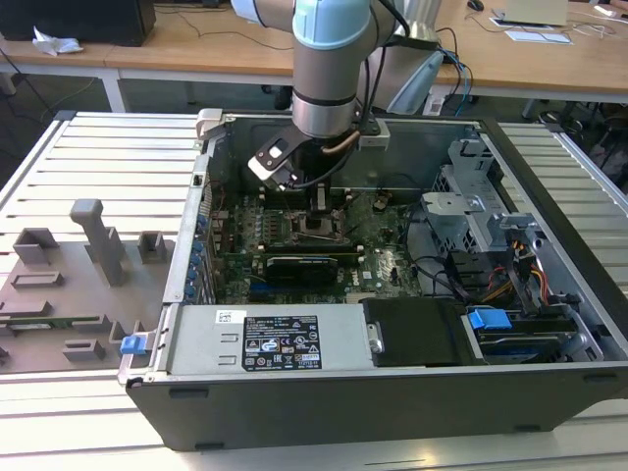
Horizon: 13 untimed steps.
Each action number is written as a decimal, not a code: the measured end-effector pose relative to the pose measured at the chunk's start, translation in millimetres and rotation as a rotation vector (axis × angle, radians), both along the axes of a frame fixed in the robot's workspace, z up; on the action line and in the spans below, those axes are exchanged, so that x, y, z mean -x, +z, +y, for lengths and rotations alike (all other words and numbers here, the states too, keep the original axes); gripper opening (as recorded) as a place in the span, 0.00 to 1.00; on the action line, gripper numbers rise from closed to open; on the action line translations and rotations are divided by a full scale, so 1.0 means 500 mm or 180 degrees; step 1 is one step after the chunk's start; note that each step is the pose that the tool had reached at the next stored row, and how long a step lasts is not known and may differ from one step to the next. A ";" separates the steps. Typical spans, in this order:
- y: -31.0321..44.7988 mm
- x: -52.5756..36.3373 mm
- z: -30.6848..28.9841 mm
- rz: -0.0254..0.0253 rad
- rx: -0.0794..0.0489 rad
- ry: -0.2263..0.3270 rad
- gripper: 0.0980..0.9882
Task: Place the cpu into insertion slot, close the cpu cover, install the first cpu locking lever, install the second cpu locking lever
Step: 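Place the cpu into insertion slot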
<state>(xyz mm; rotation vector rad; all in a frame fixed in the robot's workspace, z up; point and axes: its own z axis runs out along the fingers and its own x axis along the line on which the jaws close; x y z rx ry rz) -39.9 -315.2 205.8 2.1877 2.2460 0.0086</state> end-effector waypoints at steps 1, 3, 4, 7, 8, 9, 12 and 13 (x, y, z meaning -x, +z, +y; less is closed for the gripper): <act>-0.002 0.000 0.000 0.0001 0.0002 0.0000 0.01; -0.005 -0.001 0.000 0.0004 0.0002 0.0001 0.01; -0.005 -0.008 0.000 0.0003 0.0000 0.0000 0.01; -0.002 -0.024 0.001 -0.0001 -0.0006 0.0000 0.01; 0.010 -0.024 0.001 0.0001 -0.0005 0.0000 0.01; 0.022 -0.024 0.000 0.0003 -0.0001 0.0000 0.01; 0.063 -0.024 0.000 0.0004 0.0000 0.0000 0.01; 0.070 -0.024 0.000 0.0004 0.0000 0.0000 0.01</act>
